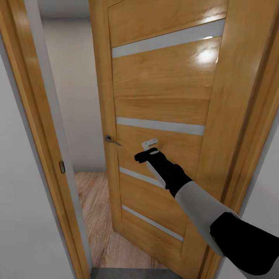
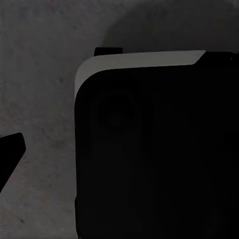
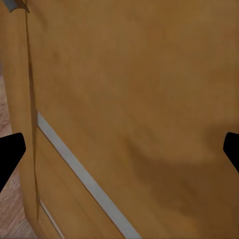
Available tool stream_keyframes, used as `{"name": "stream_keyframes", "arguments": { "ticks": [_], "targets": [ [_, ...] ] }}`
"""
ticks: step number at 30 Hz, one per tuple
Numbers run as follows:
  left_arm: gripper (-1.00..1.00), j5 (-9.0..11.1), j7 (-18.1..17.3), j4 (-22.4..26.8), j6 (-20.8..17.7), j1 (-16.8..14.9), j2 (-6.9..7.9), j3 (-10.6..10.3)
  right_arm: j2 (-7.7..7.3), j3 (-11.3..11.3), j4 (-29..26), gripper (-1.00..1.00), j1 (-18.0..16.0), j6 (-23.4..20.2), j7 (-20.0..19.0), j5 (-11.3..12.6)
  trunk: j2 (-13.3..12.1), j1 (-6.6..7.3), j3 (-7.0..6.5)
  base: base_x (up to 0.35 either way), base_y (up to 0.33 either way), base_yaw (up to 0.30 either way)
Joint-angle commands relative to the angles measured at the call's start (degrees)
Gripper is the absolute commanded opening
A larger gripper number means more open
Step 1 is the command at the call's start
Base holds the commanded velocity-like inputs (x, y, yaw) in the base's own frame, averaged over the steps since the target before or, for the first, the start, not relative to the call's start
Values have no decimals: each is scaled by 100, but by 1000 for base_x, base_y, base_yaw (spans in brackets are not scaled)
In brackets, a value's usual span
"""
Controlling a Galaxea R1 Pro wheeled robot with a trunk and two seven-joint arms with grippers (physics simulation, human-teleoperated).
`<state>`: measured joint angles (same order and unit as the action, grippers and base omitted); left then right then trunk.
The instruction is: Move the two storage containers from the living room to the garage. In the garage, place one container on the floor and stack the other container on top of it (either order is fine).
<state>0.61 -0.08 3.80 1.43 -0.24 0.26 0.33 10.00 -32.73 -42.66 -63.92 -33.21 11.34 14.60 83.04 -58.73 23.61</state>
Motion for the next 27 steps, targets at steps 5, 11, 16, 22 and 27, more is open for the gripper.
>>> {"name": "stream_keyframes", "arguments": {
  "ticks": [5,11,16,22,27],
  "targets": [
    [100,9,-1,-2,15,-3,1,7,0,-6,11,100,-6,-15,50,68,4,0,7,0,0,0],
    [100,9,-1,-2,15,-3,1,11,0,-15,297,100,-6,-3,50,137,4,0,7,0,0,0],
    [100,9,-1,-2,15,-2,6,11,0,-6,399,100,-6,7,52,223,4,0,7,0,0,0],
    [100,17,15,-2,15,-3,9,14,0,-6,415,100,-6,20,48,236,4,0,7,0,0,0],
    [100,18,5,-2,15,-3,5,12,0,-13,410,100,-6,68,61,220,4,0,7,100,0,0]
  ]
}}
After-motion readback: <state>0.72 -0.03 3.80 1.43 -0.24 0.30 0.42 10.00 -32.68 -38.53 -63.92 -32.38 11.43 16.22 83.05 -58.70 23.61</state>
